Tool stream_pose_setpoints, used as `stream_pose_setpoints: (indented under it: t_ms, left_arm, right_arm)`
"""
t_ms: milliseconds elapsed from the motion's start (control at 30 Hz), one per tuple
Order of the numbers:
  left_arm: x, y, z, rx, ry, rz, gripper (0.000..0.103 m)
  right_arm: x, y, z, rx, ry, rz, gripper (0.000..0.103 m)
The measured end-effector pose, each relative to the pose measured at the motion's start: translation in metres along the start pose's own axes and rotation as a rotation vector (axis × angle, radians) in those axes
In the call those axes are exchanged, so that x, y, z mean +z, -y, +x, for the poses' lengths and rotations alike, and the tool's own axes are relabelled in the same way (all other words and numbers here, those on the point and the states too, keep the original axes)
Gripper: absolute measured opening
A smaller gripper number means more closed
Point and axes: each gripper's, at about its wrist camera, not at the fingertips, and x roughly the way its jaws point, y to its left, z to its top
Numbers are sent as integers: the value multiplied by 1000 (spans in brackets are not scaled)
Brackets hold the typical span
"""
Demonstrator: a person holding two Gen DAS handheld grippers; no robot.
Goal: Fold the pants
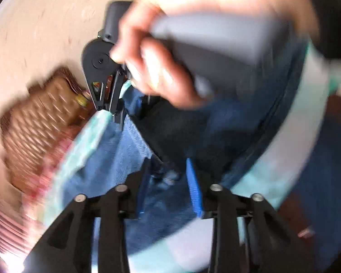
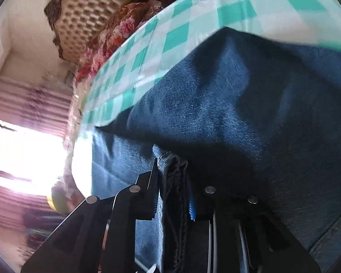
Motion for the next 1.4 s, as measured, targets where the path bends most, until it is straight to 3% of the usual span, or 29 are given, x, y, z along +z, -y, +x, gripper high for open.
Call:
stream_pose_setpoints:
  t_ms: [33, 100, 133, 200, 300, 400, 500, 567, 700, 800, 867, 967, 1000, 1067, 1100, 1167, 1267, 1400]
  left_arm:
    - [0, -12, -9, -84, 13, -95, 41]
    - [-7, -40, -28, -166, 64, -286, 41]
    - [-13, -55, -35, -173, 77, -363, 41]
    - [-34, -83, -44, -108, 76, -491, 41]
    - [-68, -120, -44, 1, 35, -616, 25]
    - [-84, -158, -29, 49, 2, -721, 24]
    - [-109, -178, -8, 89, -70, -814, 26]
    - [-132, -184, 5, 24, -146, -850, 30]
    - [-168, -203, -25, 41, -85, -946, 35]
    - [-197, -222, -43, 43, -55, -1036, 36]
    - [-207, -225, -51, 6, -27, -1061, 34]
    - [-200, -235, -41, -20, 13, -1030, 34]
    - [-199, -235, -32, -31, -11, -1040, 34]
    - [-206, -239, -18, -20, -91, -1053, 19]
    - [-210, -240, -18, 9, -143, -1047, 18]
    - [-213, -244, -27, 55, -154, -1059, 14]
    - [-190, -250, -36, 43, -87, -974, 15]
    - [-138, -256, -9, -32, -21, -812, 19]
  right_arm:
    - [-1, -5, -1, -41, 13, -30, 23]
    - [-5, -17, -2, -134, 46, -90, 27]
    - [-6, -22, -4, -192, 68, -118, 33]
    - [-10, -31, -17, -321, 127, -155, 45]
    - [-29, -58, -47, -479, 293, -234, 46]
    - [-58, -91, -39, -419, 303, -337, 46]
    - [-88, -110, 4, -510, 253, -456, 46]
    - [-101, -99, 24, -552, 210, -453, 46]
    - [-112, -99, 36, -633, 196, -534, 46]
    - [-110, -100, 35, -643, 182, -519, 49]
    - [-111, -99, 36, -676, 189, -520, 63]
    - [-105, -88, 33, -656, 182, -451, 71]
    - [-102, -85, 34, -652, 177, -434, 74]
    - [-100, -84, 36, -651, 170, -427, 75]
    - [-100, -84, 36, -653, 169, -430, 75]
    - [-101, -85, 37, -659, 176, -433, 75]
    - [-101, -85, 37, -661, 177, -437, 75]
    - [-101, -86, 38, -663, 173, -449, 76]
